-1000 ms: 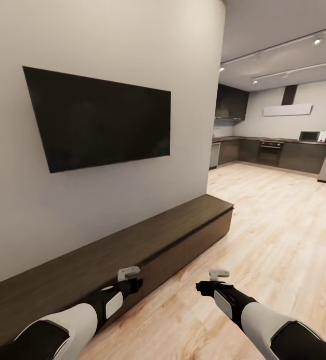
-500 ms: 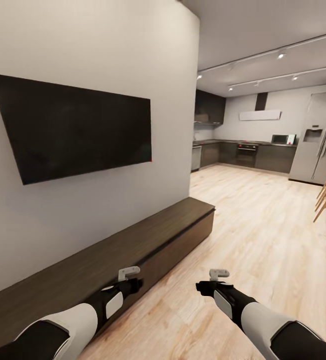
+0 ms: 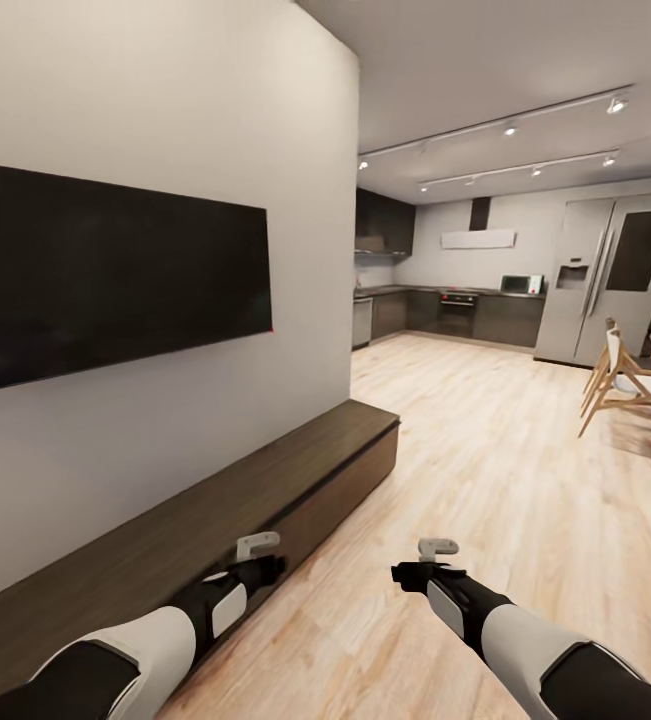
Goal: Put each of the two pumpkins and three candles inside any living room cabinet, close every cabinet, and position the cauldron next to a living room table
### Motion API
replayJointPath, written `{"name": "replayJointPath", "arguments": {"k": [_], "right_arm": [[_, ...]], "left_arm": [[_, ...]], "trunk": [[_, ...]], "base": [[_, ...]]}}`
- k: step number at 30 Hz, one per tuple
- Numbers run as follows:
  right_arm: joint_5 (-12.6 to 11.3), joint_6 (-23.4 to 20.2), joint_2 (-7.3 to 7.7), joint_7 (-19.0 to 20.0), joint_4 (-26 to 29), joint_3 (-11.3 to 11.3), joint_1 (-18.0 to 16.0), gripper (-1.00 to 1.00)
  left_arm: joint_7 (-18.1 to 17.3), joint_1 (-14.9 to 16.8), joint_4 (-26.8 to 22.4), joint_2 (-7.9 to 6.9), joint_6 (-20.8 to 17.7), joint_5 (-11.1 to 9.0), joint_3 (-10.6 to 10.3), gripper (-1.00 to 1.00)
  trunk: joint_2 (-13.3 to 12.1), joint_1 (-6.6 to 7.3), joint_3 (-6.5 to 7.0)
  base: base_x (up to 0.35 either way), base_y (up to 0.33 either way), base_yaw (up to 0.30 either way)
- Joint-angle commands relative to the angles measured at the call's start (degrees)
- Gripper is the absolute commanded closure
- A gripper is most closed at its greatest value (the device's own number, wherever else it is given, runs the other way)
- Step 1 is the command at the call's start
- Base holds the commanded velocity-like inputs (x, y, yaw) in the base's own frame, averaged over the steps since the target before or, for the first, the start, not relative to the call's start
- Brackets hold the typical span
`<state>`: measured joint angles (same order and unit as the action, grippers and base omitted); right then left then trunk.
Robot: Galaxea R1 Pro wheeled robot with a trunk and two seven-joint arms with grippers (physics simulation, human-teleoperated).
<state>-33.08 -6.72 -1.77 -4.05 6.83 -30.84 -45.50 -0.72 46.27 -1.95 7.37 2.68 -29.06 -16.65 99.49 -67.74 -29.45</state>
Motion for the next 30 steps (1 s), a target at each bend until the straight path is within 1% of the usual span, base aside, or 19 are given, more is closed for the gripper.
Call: {"name": "replayJointPath", "arguments": {"k": [1,9,12,21,30], "right_arm": [[-0.41,-0.31,0.04,-0.34,0.12,-0.47,-0.03,-1.0],[-0.41,-0.31,0.05,-0.34,0.12,-0.46,-0.03,-1.0],[-0.41,-0.31,0.05,-0.34,0.12,-0.47,-0.03,-1.0],[-0.46,-0.31,0.02,-0.36,0.12,-0.45,-0.03,-1.0],[-0.41,-0.31,0.04,-0.34,0.12,-0.45,-0.03,-1.0]], "left_arm": [[-0.07,0.05,0.25,0.0,0.54,-0.56,-0.49,-1.0],[-0.07,0.05,1.33,0.01,1.08,-0.56,-0.49,-1.0],[-0.07,0.05,1.39,0.01,1.05,-0.56,-0.49,-1.0],[-0.07,0.05,1.42,0.01,1.02,-0.56,-0.49,-1.0],[-0.07,0.05,1.72,0.04,1.02,-0.56,-0.49,-1.0]], "trunk": [[0.03,0.0,0.02],[0.03,0.0,0.67],[0.03,0.0,0.91],[0.03,0.0,1.03],[0.03,0.0,1.21]], "base": [[0.0,0.0,-0.174],[0.003,0.0,-0.169],[0.135,0.0,-0.162],[0.318,0.0,-0.034],[0.335,0.0,-0.251]]}}
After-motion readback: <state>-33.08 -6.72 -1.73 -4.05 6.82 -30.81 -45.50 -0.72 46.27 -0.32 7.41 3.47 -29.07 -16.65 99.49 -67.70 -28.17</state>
